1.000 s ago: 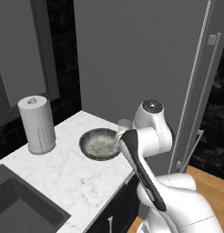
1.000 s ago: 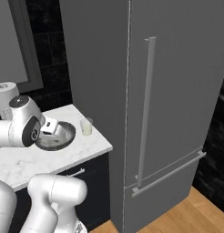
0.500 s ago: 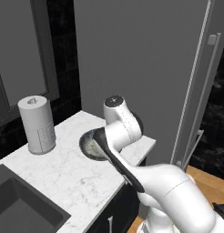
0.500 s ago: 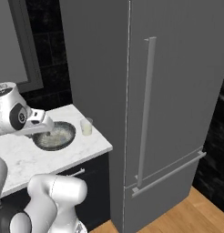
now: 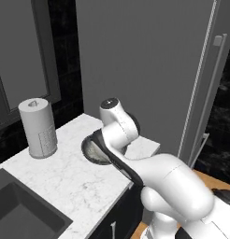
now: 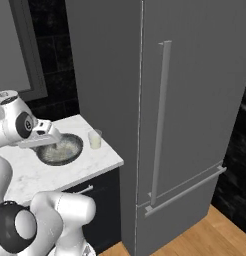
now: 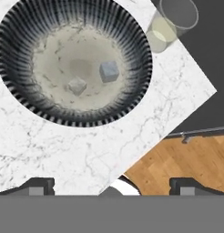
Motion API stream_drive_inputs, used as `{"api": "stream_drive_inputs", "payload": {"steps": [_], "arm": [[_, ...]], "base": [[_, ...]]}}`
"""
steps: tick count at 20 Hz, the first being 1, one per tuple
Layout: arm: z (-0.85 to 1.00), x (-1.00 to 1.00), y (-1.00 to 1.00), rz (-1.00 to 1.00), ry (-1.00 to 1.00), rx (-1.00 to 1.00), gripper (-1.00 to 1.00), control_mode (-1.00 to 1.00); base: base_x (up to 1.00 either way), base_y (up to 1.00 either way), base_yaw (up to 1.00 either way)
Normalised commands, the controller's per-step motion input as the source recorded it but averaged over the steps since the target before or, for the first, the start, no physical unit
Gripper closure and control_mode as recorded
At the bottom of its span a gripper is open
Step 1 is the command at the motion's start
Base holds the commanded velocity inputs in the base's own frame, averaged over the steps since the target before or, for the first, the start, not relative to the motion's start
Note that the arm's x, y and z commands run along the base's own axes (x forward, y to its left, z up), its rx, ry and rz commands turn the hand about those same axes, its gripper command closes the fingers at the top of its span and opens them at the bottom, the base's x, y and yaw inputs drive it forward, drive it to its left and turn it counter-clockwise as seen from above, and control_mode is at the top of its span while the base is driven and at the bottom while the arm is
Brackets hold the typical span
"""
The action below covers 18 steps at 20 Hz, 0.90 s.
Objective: Grab a lemon wedge from the fridge and one ice cube from the ice bowl, and put them in the glass of lemonade.
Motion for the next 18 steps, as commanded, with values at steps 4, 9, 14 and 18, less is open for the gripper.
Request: {"api": "stream_drive_inputs", "payload": {"steps": [4,9,14,18], "arm": [[-0.22,0.22,0.00,0.00,0.03,0.00,-1.00,-1.00],[-0.09,0.10,-0.10,0.00,0.03,0.00,-1.00,-1.00],[-0.18,0.10,-0.18,0.01,0.00,0.00,-1.00,-1.00],[-0.25,0.27,-0.14,0.00,0.02,0.00,-1.00,-1.00]], "base": [[0.00,0.00,0.00],[0.00,0.00,0.00],[0.00,0.00,0.00],[0.00,0.00,0.00]]}}
